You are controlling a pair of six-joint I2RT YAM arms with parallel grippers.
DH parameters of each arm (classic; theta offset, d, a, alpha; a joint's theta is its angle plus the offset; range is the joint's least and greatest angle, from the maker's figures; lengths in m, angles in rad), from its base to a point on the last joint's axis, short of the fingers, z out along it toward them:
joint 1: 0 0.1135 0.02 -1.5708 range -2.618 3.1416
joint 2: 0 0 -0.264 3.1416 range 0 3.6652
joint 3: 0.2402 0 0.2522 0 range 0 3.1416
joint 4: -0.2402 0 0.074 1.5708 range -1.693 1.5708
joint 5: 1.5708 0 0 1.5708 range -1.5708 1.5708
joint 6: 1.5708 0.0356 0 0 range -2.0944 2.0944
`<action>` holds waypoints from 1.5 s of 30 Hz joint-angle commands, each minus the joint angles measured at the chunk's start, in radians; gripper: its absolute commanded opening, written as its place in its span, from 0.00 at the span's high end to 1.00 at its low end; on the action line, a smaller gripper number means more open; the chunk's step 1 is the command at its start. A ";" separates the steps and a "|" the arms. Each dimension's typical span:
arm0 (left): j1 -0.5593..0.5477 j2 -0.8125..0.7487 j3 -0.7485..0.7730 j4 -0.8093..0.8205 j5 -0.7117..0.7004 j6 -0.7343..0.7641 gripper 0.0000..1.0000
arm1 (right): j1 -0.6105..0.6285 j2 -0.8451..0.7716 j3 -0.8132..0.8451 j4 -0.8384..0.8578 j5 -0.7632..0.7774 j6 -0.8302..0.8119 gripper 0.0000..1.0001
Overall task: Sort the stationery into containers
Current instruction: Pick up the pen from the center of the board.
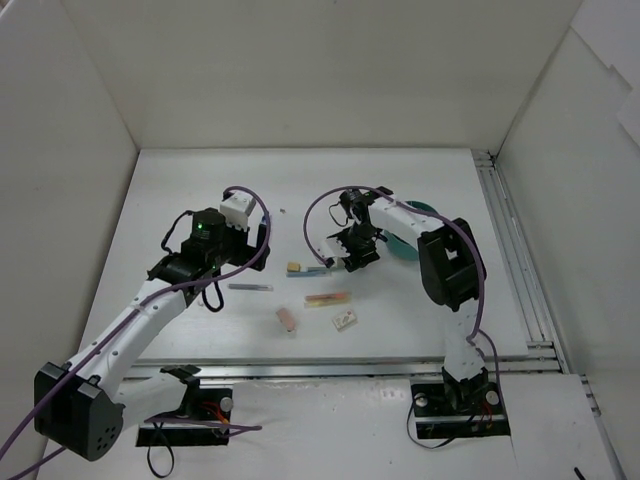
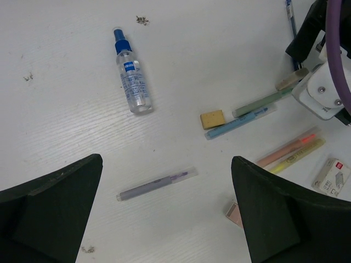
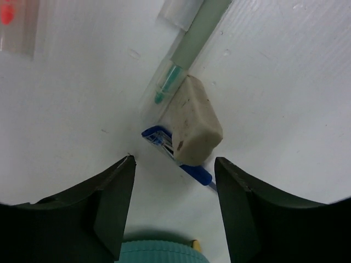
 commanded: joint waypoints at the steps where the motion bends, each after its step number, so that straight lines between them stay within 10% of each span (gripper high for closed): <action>1: 0.006 0.014 0.022 0.026 -0.028 0.000 0.00 | -0.011 0.005 0.027 -0.004 -0.034 -0.008 0.45; 26: 0.006 0.044 0.036 0.035 -0.084 0.010 0.00 | -0.039 0.061 0.062 0.134 -0.097 0.052 1.00; 39: 0.006 -0.035 0.014 0.047 -0.098 -0.024 0.00 | -0.057 -0.091 0.235 0.196 -0.524 0.443 1.00; 42: 0.006 -0.071 0.003 0.049 -0.153 -0.044 0.00 | -0.057 -0.178 0.159 0.376 -0.520 0.640 1.00; 45: 0.006 -0.096 0.003 0.038 -0.181 -0.082 0.00 | -0.053 -0.296 -0.037 0.943 -0.383 0.954 1.00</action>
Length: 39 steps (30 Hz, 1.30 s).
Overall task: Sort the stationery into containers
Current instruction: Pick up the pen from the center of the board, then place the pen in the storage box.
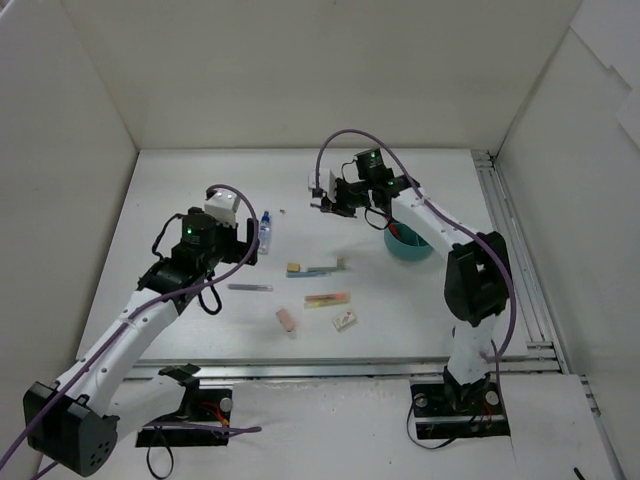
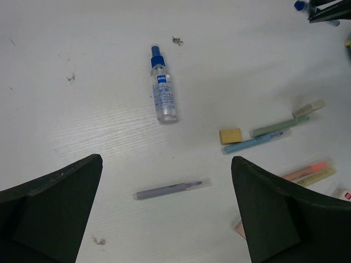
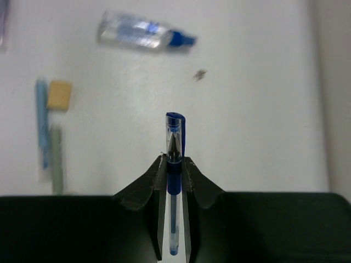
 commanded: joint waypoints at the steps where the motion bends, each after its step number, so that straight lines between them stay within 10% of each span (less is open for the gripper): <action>1: 0.006 -0.038 0.006 0.037 -0.050 -0.058 0.00 | -0.005 -0.190 -0.228 0.646 0.093 0.442 1.00; 3: 0.015 -0.054 0.006 0.038 -0.043 -0.068 0.00 | -0.026 -0.282 -0.335 0.955 0.231 0.696 1.00; 9: 0.024 -0.074 0.003 0.051 -0.017 -0.085 0.00 | -0.068 -0.467 -0.522 1.064 0.403 0.954 1.00; 16: 0.033 -0.062 -0.007 0.051 -0.006 -0.121 0.00 | -0.099 -0.667 -0.741 1.071 0.590 0.959 1.00; 39: 0.147 0.066 -0.074 -0.141 -0.061 -0.509 0.00 | -0.249 -0.616 -1.016 1.253 0.441 0.870 0.95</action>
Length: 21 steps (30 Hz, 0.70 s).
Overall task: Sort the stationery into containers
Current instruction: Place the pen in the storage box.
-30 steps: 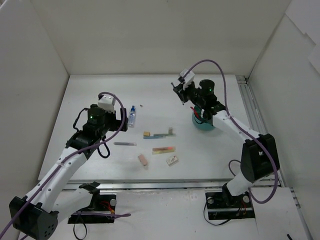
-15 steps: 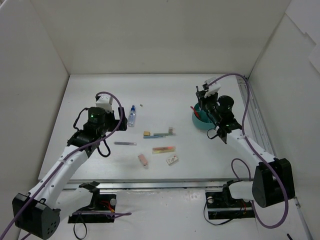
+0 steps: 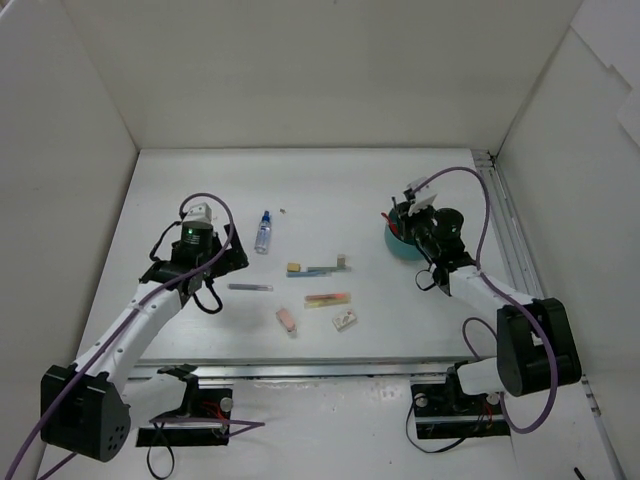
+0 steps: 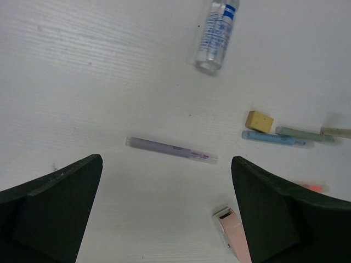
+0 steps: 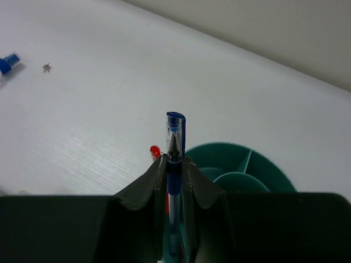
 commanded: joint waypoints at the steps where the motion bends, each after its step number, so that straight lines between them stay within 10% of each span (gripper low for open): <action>1: 0.033 0.020 0.003 -0.056 -0.055 -0.192 0.00 | 0.025 -0.044 -0.031 0.146 0.046 -0.008 0.93; 6: 0.094 0.105 0.019 -0.153 -0.041 -0.338 0.00 | 0.033 -0.136 -0.098 0.148 0.097 0.012 0.44; 13: 0.104 0.216 0.002 -0.043 0.092 -0.360 0.00 | 0.057 -0.297 -0.144 0.142 0.111 0.024 0.20; 21: 0.035 0.153 -0.004 0.089 0.235 0.292 0.00 | 0.073 -0.334 -0.066 -0.079 -0.106 0.024 0.02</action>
